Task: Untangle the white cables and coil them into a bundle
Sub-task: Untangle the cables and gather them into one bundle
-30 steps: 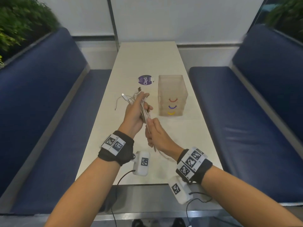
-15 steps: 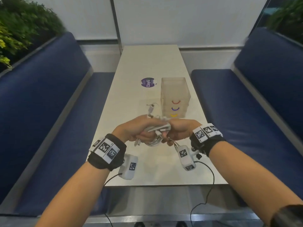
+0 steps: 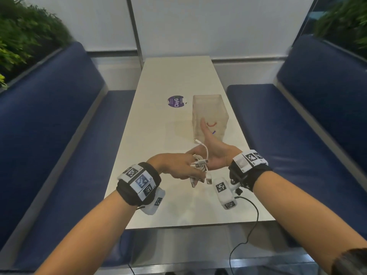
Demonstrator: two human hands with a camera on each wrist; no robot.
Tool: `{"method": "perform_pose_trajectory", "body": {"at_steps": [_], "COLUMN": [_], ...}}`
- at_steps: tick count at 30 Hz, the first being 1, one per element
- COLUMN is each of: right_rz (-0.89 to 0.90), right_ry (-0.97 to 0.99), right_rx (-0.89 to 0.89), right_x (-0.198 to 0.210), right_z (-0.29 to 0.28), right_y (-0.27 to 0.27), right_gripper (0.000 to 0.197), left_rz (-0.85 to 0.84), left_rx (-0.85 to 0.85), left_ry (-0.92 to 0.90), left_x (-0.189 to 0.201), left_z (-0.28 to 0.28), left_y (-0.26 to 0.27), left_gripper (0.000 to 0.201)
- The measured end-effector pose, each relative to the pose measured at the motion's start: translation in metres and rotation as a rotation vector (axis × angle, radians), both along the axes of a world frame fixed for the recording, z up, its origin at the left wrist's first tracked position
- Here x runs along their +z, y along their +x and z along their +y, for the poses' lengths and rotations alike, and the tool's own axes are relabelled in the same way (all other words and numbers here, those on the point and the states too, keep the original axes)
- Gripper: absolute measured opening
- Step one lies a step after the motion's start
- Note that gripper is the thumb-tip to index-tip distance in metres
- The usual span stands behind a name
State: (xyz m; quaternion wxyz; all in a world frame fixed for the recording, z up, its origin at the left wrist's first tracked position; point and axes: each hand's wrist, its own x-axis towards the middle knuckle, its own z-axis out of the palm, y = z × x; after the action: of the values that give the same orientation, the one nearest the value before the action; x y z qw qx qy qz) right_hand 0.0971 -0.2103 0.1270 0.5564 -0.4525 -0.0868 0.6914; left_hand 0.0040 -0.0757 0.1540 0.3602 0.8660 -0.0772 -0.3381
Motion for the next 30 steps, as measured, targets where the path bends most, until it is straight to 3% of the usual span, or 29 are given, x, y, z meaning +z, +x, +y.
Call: {"method": "perform_pose_trajectory", "body": {"at_steps": [2, 5, 8, 11, 13, 16, 19, 23, 26, 30], "right_rz": [0.015, -0.348, -0.564, -0.599, -0.523, -0.609, -0.713, -0.693, -0.564, -0.394], "right_ry": [0.071, -0.049, -0.230, -0.310, -0.233, -0.101, -0.125, -0.126, -0.065, -0.011], "right_rx": [-0.011, 0.088, 0.099, 0.021, 0.078, 0.262, 0.377, 0.332, 0.197, 0.088], "right_x": [0.000, 0.007, 0.007, 0.007, 0.008, 0.006, 0.006, 0.005, 0.000, -0.007], "right_z": [-0.004, 0.002, 0.014, 0.012, 0.006, -0.003, -0.010, -0.018, -0.024, -0.029], "right_y": [0.001, -0.005, -0.017, -0.020, -0.015, -0.008, -0.006, -0.001, 0.002, 0.001], "right_gripper": [0.127, 0.093, 0.089, 0.092, 0.093, 0.056, 0.020, 0.032, 0.037, 0.056], "left_rz": [-0.003, 0.023, -0.017, -0.114, -0.177, -0.221, -0.262, -0.531, -0.791, -0.861], "left_rx": [0.018, 0.064, 0.071, 0.001, -0.030, -0.144, -0.152, -0.127, -0.207, -0.310], "left_ry": [-0.032, -0.068, 0.001, 0.071, 0.075, 0.076, 0.162, 0.304, 0.413, 0.453], "left_x": [-0.001, -0.004, -0.013, -0.017, -0.016, -0.014, -0.016, -0.031, -0.036, -0.030], "left_z": [0.003, 0.003, 0.000, -0.003, -0.002, -0.001, 0.000, -0.004, -0.006, -0.005], "left_y": [0.001, 0.005, 0.009, 0.010, 0.010, 0.012, 0.014, 0.016, 0.016, 0.023], "left_gripper": [0.033, 0.025, 0.030, 0.014, 0.012, 0.009, 0.017, 0.039, 0.053, 0.046]}}
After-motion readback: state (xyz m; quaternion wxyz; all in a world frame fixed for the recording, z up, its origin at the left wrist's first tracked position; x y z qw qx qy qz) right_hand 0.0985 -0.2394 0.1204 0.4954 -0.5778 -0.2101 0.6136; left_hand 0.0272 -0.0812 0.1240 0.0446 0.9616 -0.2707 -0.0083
